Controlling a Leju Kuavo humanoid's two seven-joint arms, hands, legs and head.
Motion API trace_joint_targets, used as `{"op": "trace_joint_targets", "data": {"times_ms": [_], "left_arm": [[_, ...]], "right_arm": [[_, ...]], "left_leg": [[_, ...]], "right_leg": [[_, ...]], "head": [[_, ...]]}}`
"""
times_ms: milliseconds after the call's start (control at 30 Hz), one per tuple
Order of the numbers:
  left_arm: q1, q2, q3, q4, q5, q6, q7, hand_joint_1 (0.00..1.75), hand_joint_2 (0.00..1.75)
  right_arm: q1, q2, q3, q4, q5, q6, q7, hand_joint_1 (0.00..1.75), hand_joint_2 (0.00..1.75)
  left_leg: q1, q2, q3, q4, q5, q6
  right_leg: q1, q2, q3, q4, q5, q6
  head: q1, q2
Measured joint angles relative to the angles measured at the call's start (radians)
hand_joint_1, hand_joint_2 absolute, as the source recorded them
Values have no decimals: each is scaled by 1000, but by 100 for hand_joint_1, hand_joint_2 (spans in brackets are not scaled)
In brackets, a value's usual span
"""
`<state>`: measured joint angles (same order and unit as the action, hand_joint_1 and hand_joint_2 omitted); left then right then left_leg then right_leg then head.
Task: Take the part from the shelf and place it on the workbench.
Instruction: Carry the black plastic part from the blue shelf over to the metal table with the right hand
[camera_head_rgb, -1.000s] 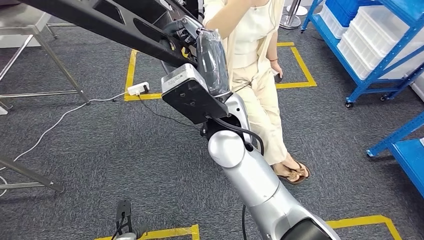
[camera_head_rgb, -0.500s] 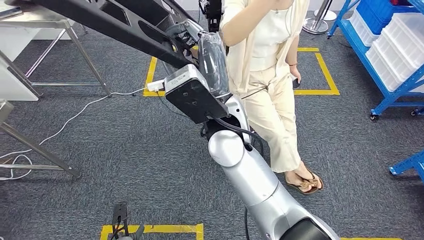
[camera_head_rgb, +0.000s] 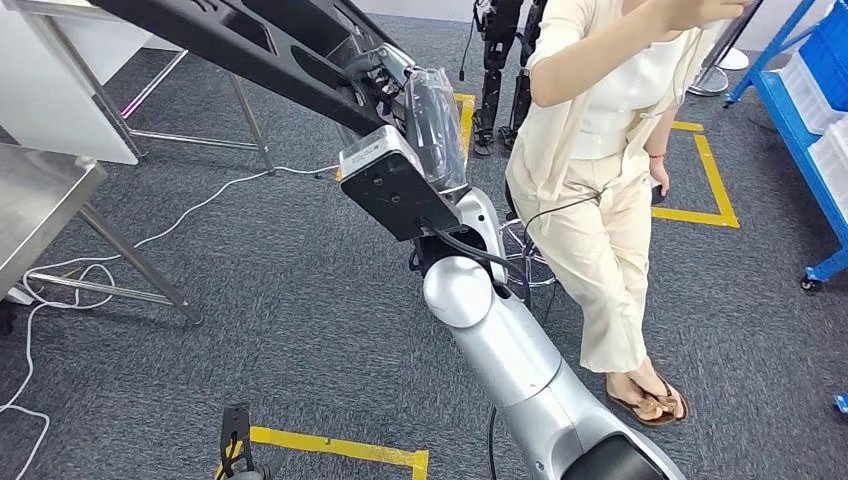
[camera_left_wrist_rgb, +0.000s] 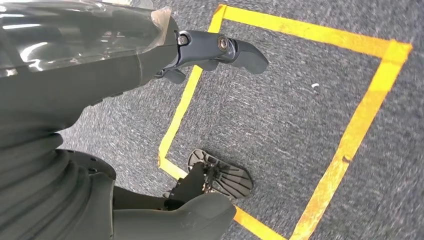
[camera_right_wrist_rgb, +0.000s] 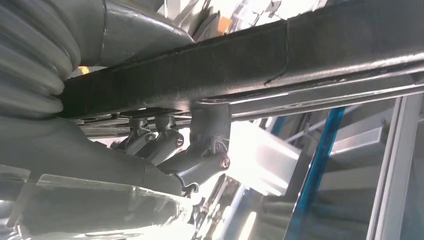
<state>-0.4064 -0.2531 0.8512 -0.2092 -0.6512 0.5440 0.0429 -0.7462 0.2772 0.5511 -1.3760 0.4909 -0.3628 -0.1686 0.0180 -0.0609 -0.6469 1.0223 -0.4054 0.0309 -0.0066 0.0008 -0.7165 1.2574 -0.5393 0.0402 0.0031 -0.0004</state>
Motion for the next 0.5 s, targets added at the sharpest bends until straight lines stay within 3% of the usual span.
{"op": "trace_joint_targets", "data": {"times_ms": [100,167,200,233,300,333,400,433,467,500], "left_arm": [[-1,0,2,0,0,-1,-1,0,175],[1,0,3,0,0,-1,-2,0,175],[2,1,4,0,0,-1,-2,0,175],[3,2,4,0,0,-1,-3,0,175],[3,5,6,0,0,-1,-3,0,175],[2,6,6,0,0,-1,-4,0,175],[3,7,7,0,0,-1,-4,0,175],[4,7,7,0,0,-1,-4,0,175],[6,8,7,0,0,-1,-4,0,175],[6,9,7,0,0,-1,-4,0,175]], "right_arm": [[-3,0,0,6,1,0,-3,173,175],[-3,0,1,11,2,0,-5,173,175],[-4,1,1,14,2,0,-6,173,175],[-4,3,1,16,3,0,-6,173,175],[-6,6,0,19,3,0,-7,173,175],[-7,8,0,20,3,0,-7,173,175],[-7,8,0,24,3,0,-8,173,175],[-7,8,0,27,3,0,-8,173,175],[-7,8,0,30,3,0,-8,173,175],[-7,8,0,32,3,0,-8,173,175]], "left_leg": [[-2,-30,-2,2,1,-6],[-2,-45,-6,1,4,-16],[0,-51,-8,-2,6,-21],[2,-44,-11,0,4,-26],[1,-2,-34,47,-27,-35],[1,24,-58,99,-56,-38],[4,43,-118,224,-109,-45],[7,46,-138,260,-118,-50],[10,50,-139,263,-109,-54],[14,57,-121,227,-85,-57]], "right_leg": [[-2,44,94,-197,75,6],[3,55,116,-237,87,-2],[2,46,116,-239,90,-8],[-1,37,119,-243,94,-15],[-9,18,125,-254,100,-34],[-10,8,127,-257,100,-42],[-5,-12,128,-258,97,-50],[-5,-23,128,-257,97,-51],[-5,-33,128,-257,96,-51],[-5,-42,128,-256,95,-50]], "head": [[0,0],[-1,0],[-1,0],[-2,0],[-4,0],[-5,0],[-6,0],[-6,0],[-6,0],[-6,0]]}}
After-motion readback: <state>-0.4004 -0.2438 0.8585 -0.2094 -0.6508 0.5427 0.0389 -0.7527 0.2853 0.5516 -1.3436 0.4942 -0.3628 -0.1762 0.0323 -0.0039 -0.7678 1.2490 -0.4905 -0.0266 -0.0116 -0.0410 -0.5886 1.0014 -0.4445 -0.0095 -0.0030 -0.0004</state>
